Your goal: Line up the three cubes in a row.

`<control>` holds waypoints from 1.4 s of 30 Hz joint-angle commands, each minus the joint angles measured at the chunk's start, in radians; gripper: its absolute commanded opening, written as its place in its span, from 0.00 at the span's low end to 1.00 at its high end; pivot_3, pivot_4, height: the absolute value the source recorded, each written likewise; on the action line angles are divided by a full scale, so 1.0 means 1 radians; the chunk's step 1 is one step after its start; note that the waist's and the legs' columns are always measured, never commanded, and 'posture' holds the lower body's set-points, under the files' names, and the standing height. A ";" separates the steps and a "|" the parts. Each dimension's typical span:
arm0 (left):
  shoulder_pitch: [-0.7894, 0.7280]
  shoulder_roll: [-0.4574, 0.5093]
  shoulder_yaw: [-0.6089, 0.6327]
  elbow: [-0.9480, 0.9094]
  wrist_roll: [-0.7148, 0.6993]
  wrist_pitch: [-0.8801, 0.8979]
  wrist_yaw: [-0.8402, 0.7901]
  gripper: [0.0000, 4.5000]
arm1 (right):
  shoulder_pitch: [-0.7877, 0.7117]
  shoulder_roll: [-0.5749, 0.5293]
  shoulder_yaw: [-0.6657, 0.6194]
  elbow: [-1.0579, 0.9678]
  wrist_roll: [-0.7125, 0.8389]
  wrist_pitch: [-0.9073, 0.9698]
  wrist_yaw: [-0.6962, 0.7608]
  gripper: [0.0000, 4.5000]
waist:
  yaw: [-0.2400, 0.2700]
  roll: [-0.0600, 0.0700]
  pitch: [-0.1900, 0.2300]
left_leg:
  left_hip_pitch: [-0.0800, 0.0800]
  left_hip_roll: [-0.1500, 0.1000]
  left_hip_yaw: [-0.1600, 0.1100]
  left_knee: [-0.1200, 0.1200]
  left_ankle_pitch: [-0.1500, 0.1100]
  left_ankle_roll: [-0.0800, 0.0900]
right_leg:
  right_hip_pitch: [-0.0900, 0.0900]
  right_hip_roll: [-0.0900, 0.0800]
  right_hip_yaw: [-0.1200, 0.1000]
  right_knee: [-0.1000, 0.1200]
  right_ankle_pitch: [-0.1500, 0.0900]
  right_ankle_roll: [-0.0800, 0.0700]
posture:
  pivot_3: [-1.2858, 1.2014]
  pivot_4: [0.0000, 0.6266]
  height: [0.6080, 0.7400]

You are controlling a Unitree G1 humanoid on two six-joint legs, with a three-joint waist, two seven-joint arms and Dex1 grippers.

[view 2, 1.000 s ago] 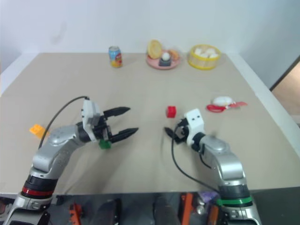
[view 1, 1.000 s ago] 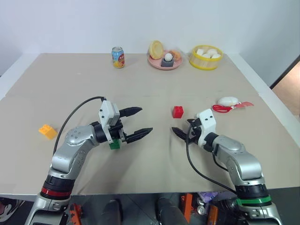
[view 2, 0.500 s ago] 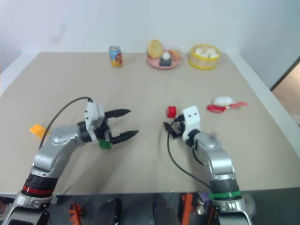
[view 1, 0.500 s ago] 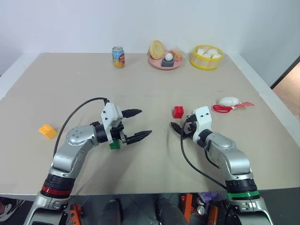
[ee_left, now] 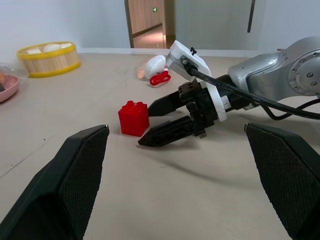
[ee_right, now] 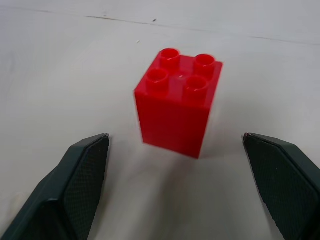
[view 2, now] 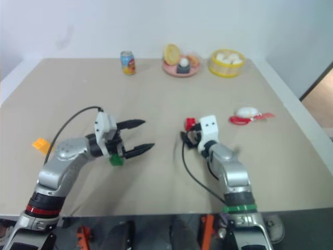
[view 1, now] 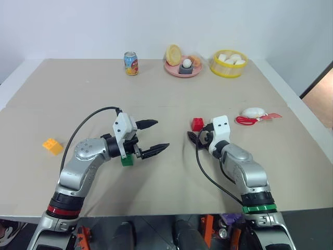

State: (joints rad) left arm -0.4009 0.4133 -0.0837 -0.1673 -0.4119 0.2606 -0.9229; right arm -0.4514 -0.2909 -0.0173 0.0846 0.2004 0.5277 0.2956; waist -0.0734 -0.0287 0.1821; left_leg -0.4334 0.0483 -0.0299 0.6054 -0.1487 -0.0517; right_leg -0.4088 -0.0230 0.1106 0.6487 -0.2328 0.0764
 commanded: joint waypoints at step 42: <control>0.080 0.169 0.089 -0.134 -0.149 0.055 -0.106 1.00 | -0.063 -0.368 0.106 0.085 0.099 -0.358 0.949 0.26 | -0.003 0.000 0.000 | 0.001 0.000 0.000 -0.002 0.000 0.000 | 0.000 0.000 -0.001 -0.001 -0.002 -0.001 | 0.52 0.24 1.00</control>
State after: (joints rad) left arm -0.3237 0.5709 -0.0251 -0.2527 -0.5374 0.3137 -1.0312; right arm -0.5038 -0.6426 0.0853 0.1755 0.3065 0.2030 1.2116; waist -0.0768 -0.0289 0.1825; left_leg -0.4328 0.0485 -0.0296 0.6034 -0.1489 -0.0519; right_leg -0.4091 -0.0233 0.1101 0.6480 -0.2344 0.0755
